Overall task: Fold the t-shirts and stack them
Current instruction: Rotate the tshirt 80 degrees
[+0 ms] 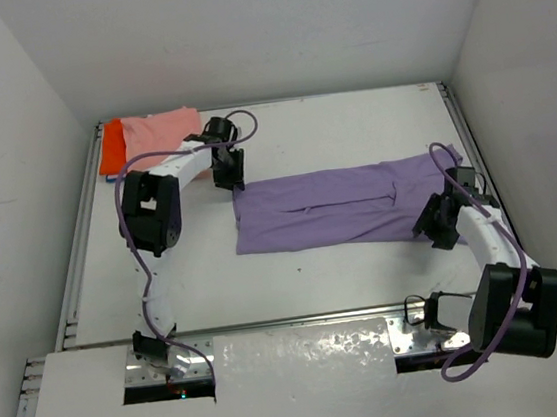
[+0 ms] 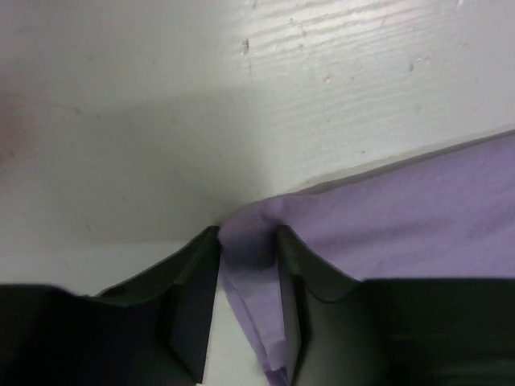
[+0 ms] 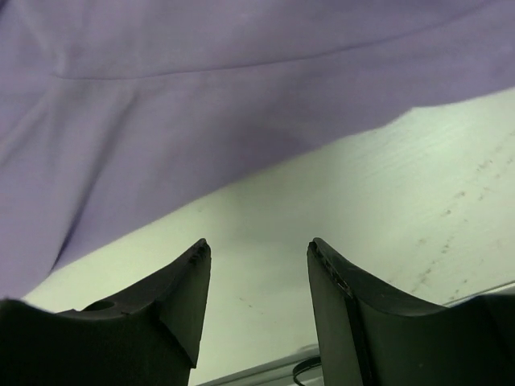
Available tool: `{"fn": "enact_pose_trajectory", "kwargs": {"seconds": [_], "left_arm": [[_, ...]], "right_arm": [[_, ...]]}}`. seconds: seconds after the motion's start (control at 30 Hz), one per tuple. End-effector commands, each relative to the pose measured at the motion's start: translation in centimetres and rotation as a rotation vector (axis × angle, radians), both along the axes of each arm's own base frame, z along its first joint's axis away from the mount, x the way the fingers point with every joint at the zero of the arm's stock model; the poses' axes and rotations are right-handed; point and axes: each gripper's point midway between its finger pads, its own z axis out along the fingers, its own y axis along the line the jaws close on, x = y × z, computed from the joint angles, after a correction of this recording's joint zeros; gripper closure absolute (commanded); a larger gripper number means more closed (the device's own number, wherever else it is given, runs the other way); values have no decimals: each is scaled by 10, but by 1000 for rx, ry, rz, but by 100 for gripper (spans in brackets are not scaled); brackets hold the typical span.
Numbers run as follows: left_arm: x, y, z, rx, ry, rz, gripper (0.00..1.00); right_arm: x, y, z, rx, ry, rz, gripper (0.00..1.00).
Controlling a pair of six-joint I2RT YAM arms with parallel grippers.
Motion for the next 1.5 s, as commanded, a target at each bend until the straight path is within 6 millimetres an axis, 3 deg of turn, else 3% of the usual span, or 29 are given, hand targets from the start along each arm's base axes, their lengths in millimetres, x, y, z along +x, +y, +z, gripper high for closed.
{"fn": "enact_pose_trajectory", "kwargs": {"seconds": [0.0, 0.1, 0.2, 0.4, 0.6, 0.87, 0.97, 1.23, 1.33, 1.4, 1.47], "left_arm": [[-8, 5, 6, -8, -20, -6, 80], [-14, 9, 9, 4, -25, -1, 94], [-22, 11, 14, -3, -31, 14, 99], [-49, 22, 7, 19, -5, 25, 100], [-68, 23, 23, -4, -18, 29, 100], [-103, 33, 31, 0, 1, 35, 100], [-116, 33, 34, -14, 3, 38, 100], [-137, 32, 45, -49, 3, 48, 100], [-143, 37, 48, -36, 9, 60, 100], [-147, 39, 47, -28, 19, 64, 100], [-152, 40, 46, -23, 34, 65, 100]], "right_arm": [[-5, -12, -1, -34, 4, -85, 49], [0, -24, 6, -59, -19, -144, 50], [9, -33, 13, -77, -15, -204, 50], [33, -41, 17, -63, -95, -345, 50], [60, -46, 23, -71, -105, -396, 49], [101, -40, -1, -55, -53, -389, 49], [120, -42, 0, -84, -75, -378, 49], [151, -23, -31, -74, 6, -320, 49], [175, -14, -34, -70, 0, -285, 49], [181, -4, -49, -58, 42, -261, 49], [201, 3, -45, -57, 16, -237, 49]]}}
